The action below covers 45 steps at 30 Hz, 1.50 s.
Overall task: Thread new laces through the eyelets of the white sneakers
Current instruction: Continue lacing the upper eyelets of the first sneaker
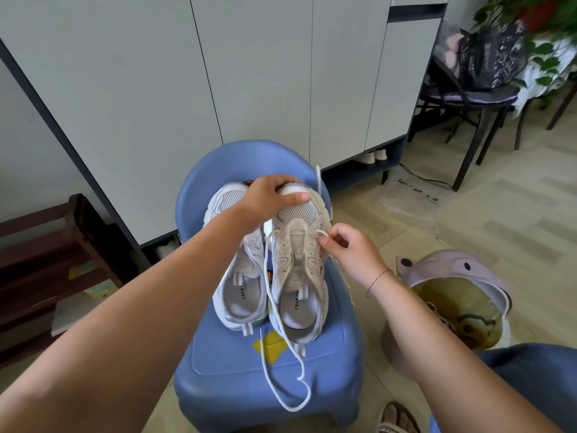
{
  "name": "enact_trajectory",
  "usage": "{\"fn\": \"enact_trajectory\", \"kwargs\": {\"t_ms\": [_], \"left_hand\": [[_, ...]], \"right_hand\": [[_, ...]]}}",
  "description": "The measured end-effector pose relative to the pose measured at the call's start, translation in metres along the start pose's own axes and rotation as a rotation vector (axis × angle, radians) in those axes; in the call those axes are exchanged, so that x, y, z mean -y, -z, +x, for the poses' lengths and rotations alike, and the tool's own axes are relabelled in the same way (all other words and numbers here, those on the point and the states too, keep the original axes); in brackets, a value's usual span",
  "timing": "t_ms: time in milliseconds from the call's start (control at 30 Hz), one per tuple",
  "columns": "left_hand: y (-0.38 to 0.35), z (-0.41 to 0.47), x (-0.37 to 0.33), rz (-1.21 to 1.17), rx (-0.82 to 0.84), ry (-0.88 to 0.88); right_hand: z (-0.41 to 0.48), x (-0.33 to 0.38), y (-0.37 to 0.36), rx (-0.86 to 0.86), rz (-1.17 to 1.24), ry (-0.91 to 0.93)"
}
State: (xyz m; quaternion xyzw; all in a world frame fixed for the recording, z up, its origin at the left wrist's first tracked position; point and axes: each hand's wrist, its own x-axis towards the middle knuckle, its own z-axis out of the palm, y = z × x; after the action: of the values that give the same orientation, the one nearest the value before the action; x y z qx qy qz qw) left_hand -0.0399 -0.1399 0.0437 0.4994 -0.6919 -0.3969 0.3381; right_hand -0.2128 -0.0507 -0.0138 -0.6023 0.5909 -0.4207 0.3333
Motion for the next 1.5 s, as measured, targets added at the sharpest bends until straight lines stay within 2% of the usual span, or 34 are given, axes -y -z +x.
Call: {"fn": "enact_trajectory", "kwargs": {"t_ms": [433,600,700,833,933,1033,1133,1300,1400,1500], "left_hand": [[0.003,-0.003,0.001,-0.014,-0.015,0.026],[-0.001,0.002,0.001,0.017,-0.016,0.066],[-0.004,0.001,0.000,0.086,-0.041,0.071],[-0.013,-0.014,-0.010,0.240,-0.059,0.061],[-0.019,-0.047,-0.012,0.258,-0.204,-0.055],[-0.038,-0.110,-0.005,0.051,-0.486,-0.129],[-0.061,-0.172,0.010,-0.131,-0.493,0.061],[-0.078,-0.208,0.047,-0.210,-0.466,0.381],[-0.085,-0.210,0.064,-0.287,-0.341,0.508],[-0.092,-0.213,0.067,-0.379,-0.170,0.557]], "right_hand": [[-0.012,-0.014,0.020,-0.015,0.049,-0.119],[-0.025,-0.011,0.018,0.185,0.394,-0.275],[-0.039,-0.004,0.013,0.248,0.635,-0.377],[-0.047,0.001,0.011,0.321,0.679,-0.415],[-0.050,0.003,0.017,0.318,0.691,-0.451],[-0.058,0.001,0.023,0.276,0.713,-0.512],[-0.072,-0.004,0.018,0.266,0.746,-0.581],[-0.099,-0.015,-0.007,0.202,0.799,-0.650],[-0.115,-0.025,-0.023,0.143,0.828,-0.666],[-0.130,-0.030,-0.039,0.156,0.866,-0.675]]}}
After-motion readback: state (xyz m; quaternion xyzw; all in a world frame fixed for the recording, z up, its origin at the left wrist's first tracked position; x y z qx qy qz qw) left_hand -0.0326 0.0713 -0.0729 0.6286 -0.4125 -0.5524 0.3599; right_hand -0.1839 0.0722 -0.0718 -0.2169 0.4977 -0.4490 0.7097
